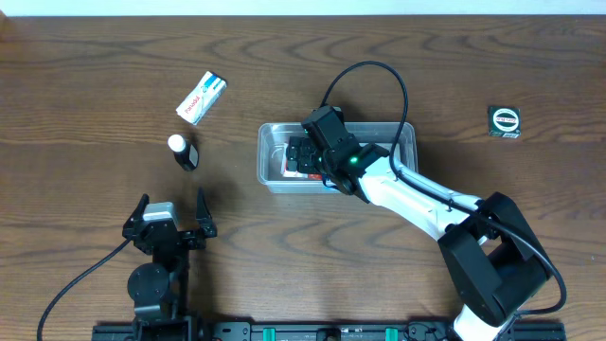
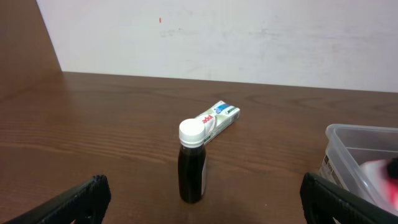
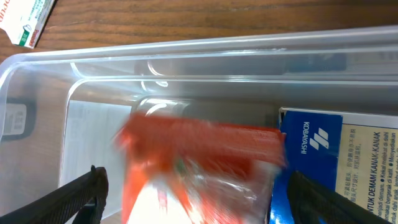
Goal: Pack container
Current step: 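Lower the red box into the container's left side and release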
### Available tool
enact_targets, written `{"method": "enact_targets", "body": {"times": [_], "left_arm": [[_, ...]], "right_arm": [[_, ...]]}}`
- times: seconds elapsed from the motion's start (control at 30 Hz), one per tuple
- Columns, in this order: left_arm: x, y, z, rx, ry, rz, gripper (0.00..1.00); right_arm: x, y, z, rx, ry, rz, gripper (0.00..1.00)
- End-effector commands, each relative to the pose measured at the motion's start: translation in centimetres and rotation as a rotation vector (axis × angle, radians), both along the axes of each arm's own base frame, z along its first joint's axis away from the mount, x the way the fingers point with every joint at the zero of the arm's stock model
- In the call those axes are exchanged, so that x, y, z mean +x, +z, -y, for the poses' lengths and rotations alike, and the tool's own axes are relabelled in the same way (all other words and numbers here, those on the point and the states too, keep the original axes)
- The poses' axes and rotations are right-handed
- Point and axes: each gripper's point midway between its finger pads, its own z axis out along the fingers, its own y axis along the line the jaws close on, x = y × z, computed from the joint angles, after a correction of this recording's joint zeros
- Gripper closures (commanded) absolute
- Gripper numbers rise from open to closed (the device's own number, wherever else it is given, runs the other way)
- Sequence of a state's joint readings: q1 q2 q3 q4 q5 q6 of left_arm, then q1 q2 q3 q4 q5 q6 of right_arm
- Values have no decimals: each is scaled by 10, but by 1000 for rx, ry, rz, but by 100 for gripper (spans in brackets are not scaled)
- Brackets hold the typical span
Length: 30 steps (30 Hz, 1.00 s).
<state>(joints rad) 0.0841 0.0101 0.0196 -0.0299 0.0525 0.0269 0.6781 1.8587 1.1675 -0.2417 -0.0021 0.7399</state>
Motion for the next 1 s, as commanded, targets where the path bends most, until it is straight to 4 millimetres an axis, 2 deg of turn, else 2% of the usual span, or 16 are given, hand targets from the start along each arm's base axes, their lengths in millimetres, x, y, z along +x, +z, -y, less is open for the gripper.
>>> {"method": "enact_targets", "body": {"times": [0.0,0.1,0.33,0.5,0.8,0.87,0.97], "left_arm": [[-1,-16,-2,-1,12,-49,2],[-1,-16,-2,-1,12,-49,2],[-1,-16,-2,-1,12,-49,2],[-1,-16,-2,-1,12,-49,2],[-1,-16,-2,-1,12,-49,2],[-1,-16,-2,-1,12,-49,2],[-1,-16,-2,-1,12,-49,2]], "right_arm": [[5,0,5,-13,-17,15,6],[6,1,5,-11,-17,18,3],[9,6,1,-15,18,50,6],[9,13,-6,-46,127,92,9],[11,19,-1,-187,294,164,14],[13,26,2,-205,283,167,12],[15,53,6,-199,271,177,9]]}}
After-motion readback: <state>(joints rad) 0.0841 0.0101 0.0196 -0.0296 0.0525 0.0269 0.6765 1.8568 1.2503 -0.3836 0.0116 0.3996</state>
